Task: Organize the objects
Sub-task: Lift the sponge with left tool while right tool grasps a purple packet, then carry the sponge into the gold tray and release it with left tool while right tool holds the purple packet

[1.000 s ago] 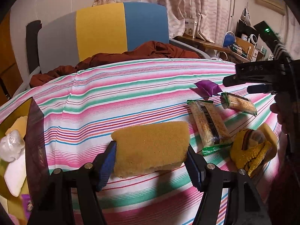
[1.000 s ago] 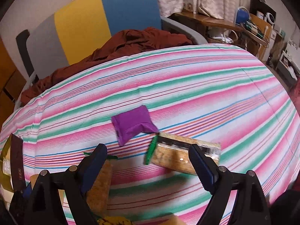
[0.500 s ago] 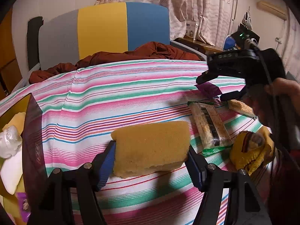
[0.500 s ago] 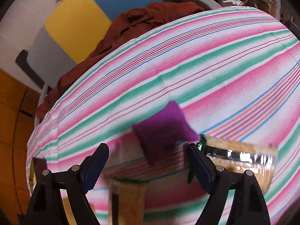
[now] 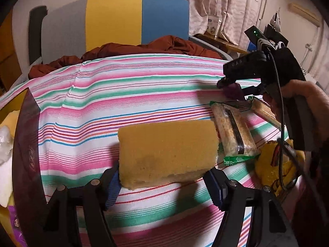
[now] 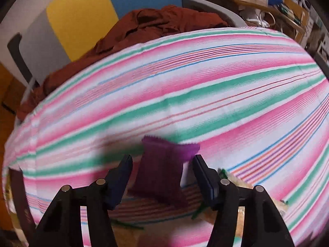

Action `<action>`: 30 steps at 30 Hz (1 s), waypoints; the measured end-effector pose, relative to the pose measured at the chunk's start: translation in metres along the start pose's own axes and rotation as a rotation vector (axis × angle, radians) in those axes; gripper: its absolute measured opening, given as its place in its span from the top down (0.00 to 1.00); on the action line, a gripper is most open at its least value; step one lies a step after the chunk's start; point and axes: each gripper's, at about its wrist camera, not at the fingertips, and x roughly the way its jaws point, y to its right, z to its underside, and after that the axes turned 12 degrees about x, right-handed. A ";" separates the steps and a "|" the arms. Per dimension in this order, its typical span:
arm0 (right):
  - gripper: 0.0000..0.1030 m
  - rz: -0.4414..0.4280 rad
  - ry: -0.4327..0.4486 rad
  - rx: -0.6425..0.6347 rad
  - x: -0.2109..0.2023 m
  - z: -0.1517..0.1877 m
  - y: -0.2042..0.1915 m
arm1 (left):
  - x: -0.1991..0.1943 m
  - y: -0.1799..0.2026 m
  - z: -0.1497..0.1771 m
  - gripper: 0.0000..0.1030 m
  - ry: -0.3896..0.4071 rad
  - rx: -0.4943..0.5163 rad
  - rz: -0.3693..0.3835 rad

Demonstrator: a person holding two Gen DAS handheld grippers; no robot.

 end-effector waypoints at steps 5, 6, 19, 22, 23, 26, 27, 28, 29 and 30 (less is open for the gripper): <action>0.58 0.087 0.005 -0.080 -0.002 0.008 -0.003 | -0.001 -0.002 -0.001 0.23 -0.008 -0.021 0.014; 0.63 0.092 0.009 -0.083 -0.002 0.007 -0.003 | -0.001 -0.002 -0.001 0.21 -0.009 -0.025 0.015; 0.64 0.099 0.016 -0.162 0.000 0.009 -0.012 | -0.005 -0.005 -0.014 0.01 -0.020 -0.051 -0.065; 0.63 0.099 0.017 -0.168 0.003 0.009 -0.015 | -0.006 -0.003 -0.022 0.01 0.008 -0.040 -0.094; 0.63 0.099 0.017 -0.170 0.004 0.009 -0.016 | -0.003 -0.002 -0.025 0.02 0.008 -0.023 -0.098; 0.63 0.099 0.019 -0.174 0.003 0.010 -0.017 | 0.012 0.002 -0.032 0.28 -0.041 0.031 -0.077; 0.63 0.099 0.020 -0.176 0.003 0.010 -0.017 | 0.011 0.003 -0.033 0.30 -0.027 0.046 -0.083; 0.63 0.100 0.021 -0.181 0.003 0.010 -0.018 | 0.010 0.005 -0.033 0.30 -0.022 0.061 -0.072; 0.63 0.103 0.025 -0.186 0.003 0.011 -0.018 | 0.008 0.006 -0.032 0.31 -0.019 0.078 -0.071; 0.63 0.105 0.032 -0.196 0.003 0.012 -0.020 | 0.006 0.006 -0.031 0.32 -0.013 0.085 -0.072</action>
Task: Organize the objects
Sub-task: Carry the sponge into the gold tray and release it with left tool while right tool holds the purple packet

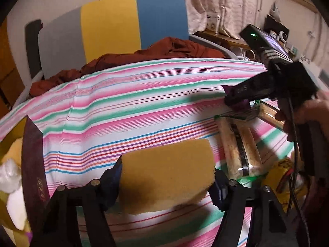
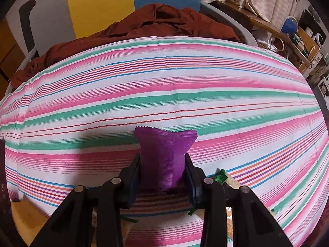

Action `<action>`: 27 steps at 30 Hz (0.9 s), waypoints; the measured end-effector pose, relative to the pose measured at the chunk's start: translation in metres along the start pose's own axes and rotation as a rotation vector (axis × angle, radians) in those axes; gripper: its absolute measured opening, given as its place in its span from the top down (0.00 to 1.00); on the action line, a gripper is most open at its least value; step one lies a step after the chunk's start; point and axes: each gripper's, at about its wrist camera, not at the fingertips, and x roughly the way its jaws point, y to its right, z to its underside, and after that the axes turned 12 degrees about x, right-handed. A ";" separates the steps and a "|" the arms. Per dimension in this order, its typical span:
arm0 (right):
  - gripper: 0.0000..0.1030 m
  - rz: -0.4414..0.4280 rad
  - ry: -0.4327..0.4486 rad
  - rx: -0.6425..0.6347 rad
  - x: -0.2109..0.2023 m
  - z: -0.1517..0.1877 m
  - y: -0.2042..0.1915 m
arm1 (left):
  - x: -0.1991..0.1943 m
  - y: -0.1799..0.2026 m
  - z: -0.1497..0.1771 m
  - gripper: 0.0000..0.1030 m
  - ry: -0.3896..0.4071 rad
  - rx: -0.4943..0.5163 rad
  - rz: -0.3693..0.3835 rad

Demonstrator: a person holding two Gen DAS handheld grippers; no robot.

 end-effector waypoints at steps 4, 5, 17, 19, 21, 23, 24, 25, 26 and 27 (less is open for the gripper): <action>0.64 -0.048 0.001 -0.062 0.000 0.002 -0.013 | -0.022 -0.004 0.002 0.32 0.041 -0.006 -0.011; 0.64 -0.068 -0.006 -0.101 0.000 0.003 -0.023 | -0.027 -0.007 0.002 0.32 0.047 -0.012 -0.013; 0.64 -0.063 -0.065 -0.295 -0.009 0.025 -0.091 | -0.106 -0.037 0.011 0.31 0.146 -0.077 -0.060; 0.64 -0.062 -0.076 -0.325 -0.008 0.032 -0.106 | -0.116 -0.044 0.014 0.31 0.159 -0.096 -0.074; 0.64 -0.062 -0.090 -0.370 -0.014 0.045 -0.122 | -0.125 -0.053 0.018 0.30 0.165 -0.123 -0.084; 0.64 -0.064 -0.101 -0.391 -0.017 0.054 -0.130 | -0.133 -0.059 0.022 0.30 0.177 -0.140 -0.094; 0.64 -0.070 -0.108 -0.401 -0.020 0.059 -0.134 | -0.136 -0.061 0.024 0.30 0.181 -0.147 -0.100; 0.64 -0.071 -0.112 -0.408 -0.022 0.064 -0.138 | -0.140 -0.065 0.026 0.30 0.184 -0.157 -0.107; 0.64 -0.071 -0.116 -0.415 -0.024 0.070 -0.141 | -0.143 -0.068 0.029 0.30 0.188 -0.168 -0.109; 0.64 -0.076 -0.123 -0.420 -0.028 0.077 -0.145 | -0.146 -0.071 0.031 0.30 0.190 -0.175 -0.111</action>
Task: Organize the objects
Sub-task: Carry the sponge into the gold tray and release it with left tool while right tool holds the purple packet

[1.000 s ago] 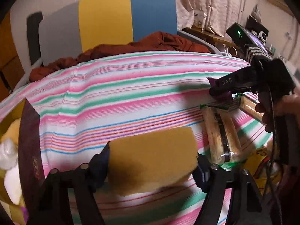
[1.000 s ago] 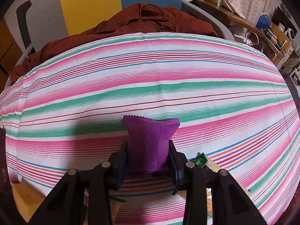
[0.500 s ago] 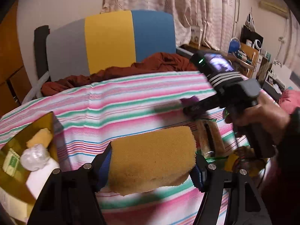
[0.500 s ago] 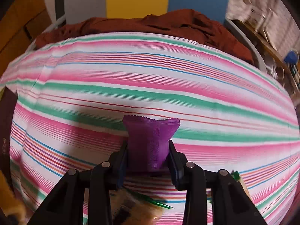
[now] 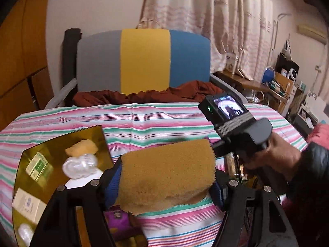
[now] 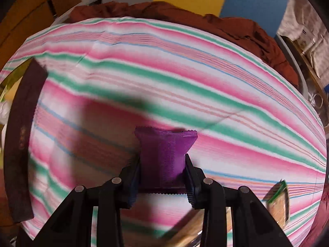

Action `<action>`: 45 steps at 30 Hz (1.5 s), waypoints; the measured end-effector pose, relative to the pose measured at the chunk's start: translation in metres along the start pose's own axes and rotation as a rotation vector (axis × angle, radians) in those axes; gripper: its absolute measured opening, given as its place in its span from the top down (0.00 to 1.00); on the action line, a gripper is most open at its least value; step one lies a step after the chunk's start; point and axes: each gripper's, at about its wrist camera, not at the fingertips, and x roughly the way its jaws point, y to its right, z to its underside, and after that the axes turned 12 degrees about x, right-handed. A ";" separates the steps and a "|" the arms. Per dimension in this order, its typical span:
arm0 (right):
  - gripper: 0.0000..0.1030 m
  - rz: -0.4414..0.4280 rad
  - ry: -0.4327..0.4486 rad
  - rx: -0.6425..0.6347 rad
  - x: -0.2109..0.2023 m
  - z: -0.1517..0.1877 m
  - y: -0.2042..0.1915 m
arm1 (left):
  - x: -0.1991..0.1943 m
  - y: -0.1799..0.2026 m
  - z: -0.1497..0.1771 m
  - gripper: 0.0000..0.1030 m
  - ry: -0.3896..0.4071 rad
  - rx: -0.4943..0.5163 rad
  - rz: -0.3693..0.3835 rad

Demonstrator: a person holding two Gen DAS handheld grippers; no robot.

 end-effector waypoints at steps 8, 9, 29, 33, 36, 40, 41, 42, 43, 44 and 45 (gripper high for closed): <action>0.64 -0.017 -0.005 0.016 -0.014 0.038 -0.034 | -0.020 -0.043 0.017 0.30 0.009 -0.096 -0.048; 0.64 -0.018 0.000 0.017 -0.016 0.043 -0.037 | -0.024 -0.052 0.021 0.30 0.013 -0.114 -0.061; 0.64 -0.060 0.158 -0.006 -0.004 0.086 -0.050 | -0.053 -0.186 0.085 0.29 -0.030 -0.368 -0.277; 0.64 -0.063 0.161 -0.005 -0.016 0.101 -0.056 | -0.032 -0.201 0.076 0.28 -0.052 -0.368 -0.290; 0.64 -0.063 0.161 -0.005 -0.019 0.104 -0.056 | -0.012 -0.210 0.070 0.28 -0.072 -0.366 -0.300; 0.64 -0.063 0.160 -0.007 -0.020 0.105 -0.056 | 0.011 -0.216 0.068 0.28 -0.105 -0.359 -0.304; 0.64 -0.062 0.160 -0.007 -0.020 0.105 -0.056 | 0.016 -0.217 0.067 0.28 -0.110 -0.355 -0.308; 0.64 -0.061 0.160 -0.007 -0.020 0.105 -0.056 | 0.023 -0.218 0.066 0.26 -0.119 -0.347 -0.308; 0.64 -0.060 0.160 -0.008 -0.020 0.104 -0.057 | 0.027 -0.218 0.066 0.26 -0.127 -0.343 -0.314; 0.64 -0.060 0.160 -0.008 -0.019 0.104 -0.057 | 0.031 -0.219 0.067 0.25 -0.136 -0.346 -0.322; 0.64 -0.060 0.160 -0.008 -0.019 0.104 -0.057 | 0.037 -0.220 0.068 0.22 -0.151 -0.346 -0.319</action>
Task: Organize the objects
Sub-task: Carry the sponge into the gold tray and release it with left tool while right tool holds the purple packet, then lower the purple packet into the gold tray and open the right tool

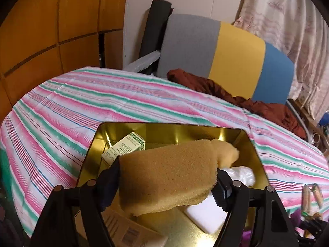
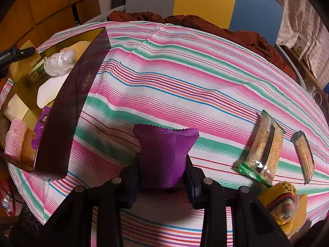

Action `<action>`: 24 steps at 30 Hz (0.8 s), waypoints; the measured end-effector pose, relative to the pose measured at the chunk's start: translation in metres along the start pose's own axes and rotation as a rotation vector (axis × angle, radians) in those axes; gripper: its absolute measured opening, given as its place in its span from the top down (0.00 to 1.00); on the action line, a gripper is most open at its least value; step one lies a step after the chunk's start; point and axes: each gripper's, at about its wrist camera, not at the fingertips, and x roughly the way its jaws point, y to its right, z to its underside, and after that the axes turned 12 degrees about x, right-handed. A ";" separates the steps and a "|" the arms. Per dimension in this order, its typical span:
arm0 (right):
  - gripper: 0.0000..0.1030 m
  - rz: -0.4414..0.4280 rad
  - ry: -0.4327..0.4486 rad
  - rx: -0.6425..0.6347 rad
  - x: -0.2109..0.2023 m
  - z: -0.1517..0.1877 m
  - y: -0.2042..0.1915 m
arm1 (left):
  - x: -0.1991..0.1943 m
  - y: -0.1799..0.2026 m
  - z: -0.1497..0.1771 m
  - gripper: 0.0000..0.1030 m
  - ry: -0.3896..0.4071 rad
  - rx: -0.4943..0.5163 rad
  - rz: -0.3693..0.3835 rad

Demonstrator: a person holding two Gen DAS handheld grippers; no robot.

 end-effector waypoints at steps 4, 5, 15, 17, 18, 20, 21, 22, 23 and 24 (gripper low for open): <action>0.64 0.001 0.002 -0.002 0.000 0.000 -0.001 | 0.002 -0.001 0.002 0.15 -0.018 -0.020 -0.015; 0.64 0.002 0.004 -0.003 0.000 0.001 -0.001 | -0.001 -0.001 0.003 0.14 -0.011 -0.021 -0.021; 0.64 0.009 0.014 -0.002 0.000 0.002 -0.002 | -0.033 -0.003 0.021 0.12 0.009 -0.041 -0.012; 0.64 0.012 0.018 0.001 0.000 0.002 -0.002 | -0.042 -0.001 0.025 0.09 0.021 -0.036 -0.010; 0.64 0.013 0.020 0.002 0.000 0.002 -0.002 | -0.049 -0.001 0.028 0.08 0.029 -0.033 -0.016; 0.64 0.013 0.023 0.006 0.000 0.003 -0.002 | -0.057 0.000 0.033 0.08 0.040 -0.032 -0.015; 0.64 0.014 0.025 0.007 0.000 0.003 -0.002 | -0.063 0.000 0.037 0.07 0.047 -0.032 -0.013; 0.64 0.014 0.027 0.008 -0.001 0.003 -0.002 | -0.068 0.001 0.040 0.07 0.049 -0.031 -0.012; 0.64 0.016 0.030 0.008 -0.001 0.004 -0.002 | -0.071 0.001 0.043 0.07 0.051 -0.032 -0.009; 0.64 0.017 0.033 0.008 -0.001 0.004 -0.002 | -0.074 0.001 0.045 0.07 0.053 -0.032 -0.008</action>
